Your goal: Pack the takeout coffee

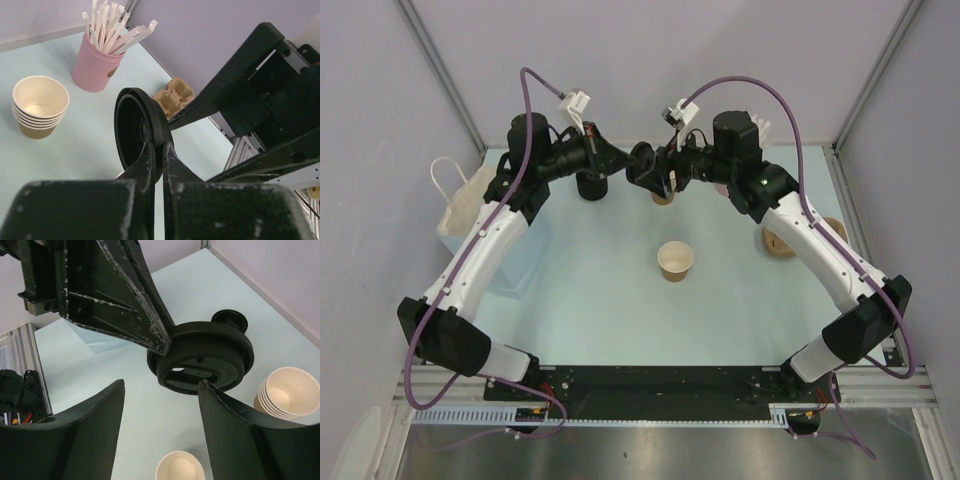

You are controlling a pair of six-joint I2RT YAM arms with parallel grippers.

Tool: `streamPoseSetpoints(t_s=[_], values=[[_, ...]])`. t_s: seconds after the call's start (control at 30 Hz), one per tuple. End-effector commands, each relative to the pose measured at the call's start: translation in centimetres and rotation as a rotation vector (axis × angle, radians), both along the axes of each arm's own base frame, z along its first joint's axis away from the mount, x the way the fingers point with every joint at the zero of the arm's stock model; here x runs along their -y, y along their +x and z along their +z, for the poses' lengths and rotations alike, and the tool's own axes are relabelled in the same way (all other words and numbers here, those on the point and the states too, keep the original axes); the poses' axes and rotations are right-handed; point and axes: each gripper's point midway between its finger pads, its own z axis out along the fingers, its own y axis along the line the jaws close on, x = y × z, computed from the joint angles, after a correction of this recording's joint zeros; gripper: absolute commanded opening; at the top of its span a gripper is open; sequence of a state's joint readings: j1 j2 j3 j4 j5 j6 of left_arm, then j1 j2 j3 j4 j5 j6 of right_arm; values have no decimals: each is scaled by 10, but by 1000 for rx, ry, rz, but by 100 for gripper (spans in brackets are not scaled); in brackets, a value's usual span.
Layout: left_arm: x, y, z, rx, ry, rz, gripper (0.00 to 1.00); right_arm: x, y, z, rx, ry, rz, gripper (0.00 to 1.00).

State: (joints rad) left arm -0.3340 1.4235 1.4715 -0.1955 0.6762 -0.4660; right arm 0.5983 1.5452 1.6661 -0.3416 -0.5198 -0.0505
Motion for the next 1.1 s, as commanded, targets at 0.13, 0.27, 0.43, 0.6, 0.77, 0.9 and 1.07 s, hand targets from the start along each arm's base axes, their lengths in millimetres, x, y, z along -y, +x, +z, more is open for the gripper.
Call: streamPoseSetpoints(t_s=[0.13, 0.27, 0.43, 0.6, 0.77, 0.9, 1.07], values=[[2, -17, 24, 42, -60, -47, 0, -7, 9, 10, 19, 42, -12, 57], [2, -16, 23, 43, -60, -44, 0, -14, 8, 8, 16, 32, -5, 49], [2, -18, 25, 47, -64, -50, 0, -19, 8, 4, 12, 22, -11, 45], [2, -20, 23, 45, -66, -53, 0, -20, 10, 4, 15, 21, -20, 39], [3, -21, 22, 51, -67, -66, 0, -23, 10, 8, 21, 20, -27, 10], [4, -24, 23, 71, -61, -84, 19, -21, 12, 9, 36, 4, -41, 0], [-11, -21, 36, 136, 1, -40, 67, -7, 6, 7, 76, -53, -46, 0]])
